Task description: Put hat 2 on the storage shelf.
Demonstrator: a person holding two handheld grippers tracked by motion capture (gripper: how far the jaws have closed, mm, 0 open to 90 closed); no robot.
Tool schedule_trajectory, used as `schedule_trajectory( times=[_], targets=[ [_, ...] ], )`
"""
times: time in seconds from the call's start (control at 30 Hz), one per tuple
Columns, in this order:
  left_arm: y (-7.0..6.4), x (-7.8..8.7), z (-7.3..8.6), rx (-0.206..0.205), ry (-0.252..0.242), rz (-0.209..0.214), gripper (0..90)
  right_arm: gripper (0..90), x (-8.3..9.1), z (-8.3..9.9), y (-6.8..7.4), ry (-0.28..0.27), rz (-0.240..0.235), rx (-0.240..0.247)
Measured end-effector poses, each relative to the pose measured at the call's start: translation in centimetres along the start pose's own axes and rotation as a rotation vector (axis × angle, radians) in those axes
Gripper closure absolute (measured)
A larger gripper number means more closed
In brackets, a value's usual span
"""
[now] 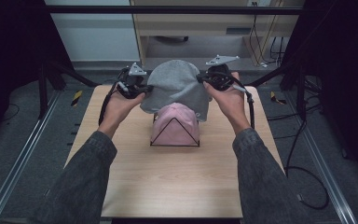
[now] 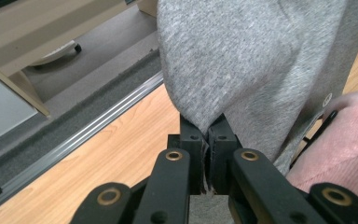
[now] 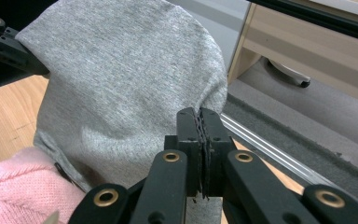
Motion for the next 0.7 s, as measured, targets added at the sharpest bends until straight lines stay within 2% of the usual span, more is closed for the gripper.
schedule_trajectory(
  times=[0.1,0.27,0.53,0.7],
  targets=[
    [-0.1,-0.3,0.7,-0.008,0.019,-0.004,87.2,88.8,-0.3,0.7,0.2,0.010,-0.003,-0.002],
    [-0.3,-0.8,1.7,0.008,0.020,0.005,87.2,88.8,-0.5,1.6,0.6,0.019,-0.012,-0.002],
    [-1.1,-1.1,2.8,-0.006,0.040,0.014,87.1,88.8,-0.8,2.9,1.1,0.033,-0.020,-0.001],
    [-1.6,-1.3,3.7,0.008,0.043,0.018,87.1,88.7,-0.8,3.6,1.3,0.034,-0.020,-0.002]
  ],
)
Point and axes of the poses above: each handheld gripper's, and its own axes: x roughly backward along the jaws, z roughly out of its underside, y roughly to its left, the point moved 3 cm from there along -x, roughly forward along the jaws, and after that the axes turned 3 degrees about -x, right-handed, at the moved point
